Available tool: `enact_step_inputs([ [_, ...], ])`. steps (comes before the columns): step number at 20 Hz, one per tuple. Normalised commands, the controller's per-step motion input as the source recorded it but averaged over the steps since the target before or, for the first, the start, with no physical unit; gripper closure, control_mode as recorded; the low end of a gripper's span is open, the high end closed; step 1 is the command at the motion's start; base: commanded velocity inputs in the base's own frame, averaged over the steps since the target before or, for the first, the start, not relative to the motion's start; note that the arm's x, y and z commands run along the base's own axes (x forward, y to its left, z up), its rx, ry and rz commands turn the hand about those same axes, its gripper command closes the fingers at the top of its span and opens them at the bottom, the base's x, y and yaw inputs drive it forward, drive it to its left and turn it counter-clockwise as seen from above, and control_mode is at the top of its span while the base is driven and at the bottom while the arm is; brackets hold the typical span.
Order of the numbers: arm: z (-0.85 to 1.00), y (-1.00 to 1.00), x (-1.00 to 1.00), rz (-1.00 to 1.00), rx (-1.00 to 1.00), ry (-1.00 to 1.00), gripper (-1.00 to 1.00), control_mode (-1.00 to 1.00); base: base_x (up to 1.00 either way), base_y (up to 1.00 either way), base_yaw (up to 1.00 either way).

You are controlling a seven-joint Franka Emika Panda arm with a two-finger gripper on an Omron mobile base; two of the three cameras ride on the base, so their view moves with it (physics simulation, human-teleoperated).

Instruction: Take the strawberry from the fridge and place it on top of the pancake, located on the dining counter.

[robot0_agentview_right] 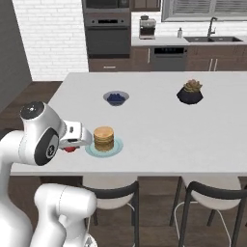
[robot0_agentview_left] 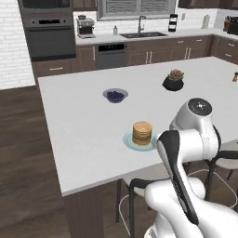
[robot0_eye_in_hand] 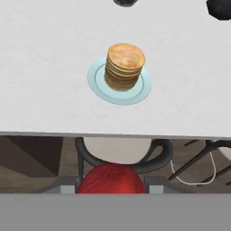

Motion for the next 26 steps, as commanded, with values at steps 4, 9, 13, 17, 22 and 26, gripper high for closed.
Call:
enact_step_inputs([
  [4,0.00,0.00,0.00,0.00,0.00,0.00,1.00,1.00,0.65,0.33,0.18],
  [9,0.00,0.00,0.00,0.00,0.00,0.00,1.00,1.00,0.47,0.17,0.27],
  [13,0.00,0.00,0.27,0.05,0.00,0.00,1.00,-1.00,0.24,0.00,0.07],
  [17,0.00,-0.01,0.78,0.08,0.00,0.00,1.00,-1.00,0.00,0.00,0.00],
  [22,0.01,-0.11,0.97,0.02,0.02,0.05,1.00,-1.00,0.00,0.00,0.00],
  [26,0.00,-0.14,1.00,-0.01,0.00,0.16,1.00,-1.00,0.00,0.00,0.00],
])
